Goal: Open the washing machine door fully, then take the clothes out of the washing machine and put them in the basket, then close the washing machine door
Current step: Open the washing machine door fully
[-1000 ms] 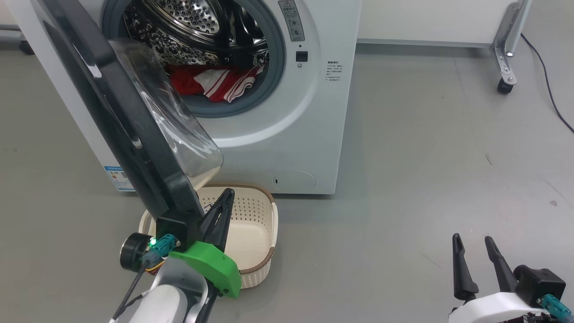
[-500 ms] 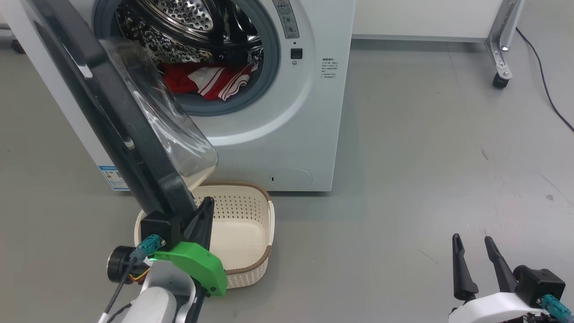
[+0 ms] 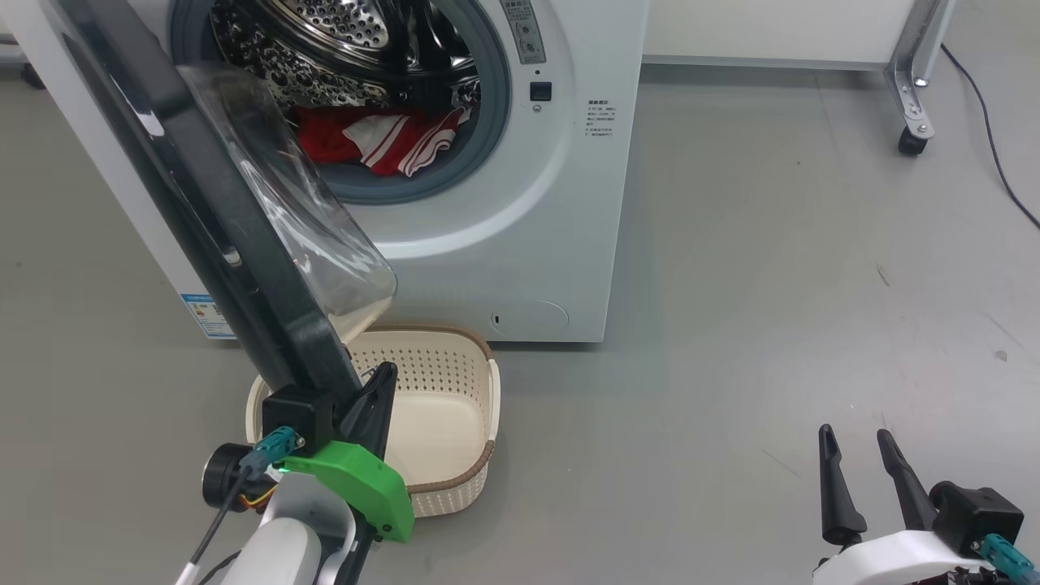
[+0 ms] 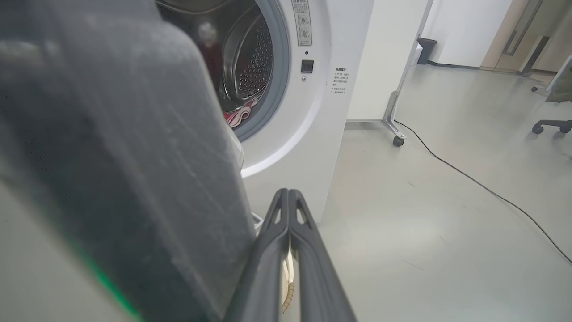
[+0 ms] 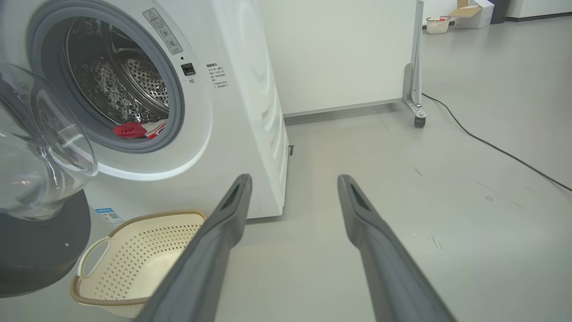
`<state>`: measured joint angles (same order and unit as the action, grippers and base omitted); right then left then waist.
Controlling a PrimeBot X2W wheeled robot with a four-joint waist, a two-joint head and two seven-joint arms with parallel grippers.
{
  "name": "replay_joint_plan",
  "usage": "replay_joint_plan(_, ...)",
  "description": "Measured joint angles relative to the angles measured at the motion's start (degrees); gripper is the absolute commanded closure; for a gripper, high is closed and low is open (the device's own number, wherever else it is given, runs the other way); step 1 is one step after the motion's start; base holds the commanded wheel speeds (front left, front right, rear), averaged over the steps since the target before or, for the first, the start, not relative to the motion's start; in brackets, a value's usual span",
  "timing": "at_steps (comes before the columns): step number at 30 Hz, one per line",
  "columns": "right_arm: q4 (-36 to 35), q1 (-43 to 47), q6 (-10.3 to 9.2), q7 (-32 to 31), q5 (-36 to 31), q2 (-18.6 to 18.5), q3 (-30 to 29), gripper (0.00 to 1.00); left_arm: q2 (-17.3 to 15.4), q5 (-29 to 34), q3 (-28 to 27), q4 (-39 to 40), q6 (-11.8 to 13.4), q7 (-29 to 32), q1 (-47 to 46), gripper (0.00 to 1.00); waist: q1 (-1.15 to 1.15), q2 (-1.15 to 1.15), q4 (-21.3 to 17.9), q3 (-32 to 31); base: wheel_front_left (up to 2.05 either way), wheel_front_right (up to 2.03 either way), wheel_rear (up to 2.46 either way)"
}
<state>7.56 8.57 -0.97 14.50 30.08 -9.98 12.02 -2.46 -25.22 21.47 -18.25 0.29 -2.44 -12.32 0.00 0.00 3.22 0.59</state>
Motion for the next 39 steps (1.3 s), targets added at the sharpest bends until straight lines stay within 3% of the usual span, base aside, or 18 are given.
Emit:
replay_joint_plan(15,0.3,0.1,0.42,0.0,-0.5,0.5,-0.5,0.00,0.6,-0.5,1.2,-2.5,-0.2,-1.3,-0.8,1.00,0.00,0.00,3.8,-0.8,0.00,0.00,0.00)
replay_joint_plan(39,0.8,0.1,1.44,0.0,-0.9,1.9,-0.8,0.00,0.8,-0.7,0.9,-5.0,-0.2,-3.1,-2.4,1.00,0.00,0.00,14.3,-1.0,0.00,0.00,0.00)
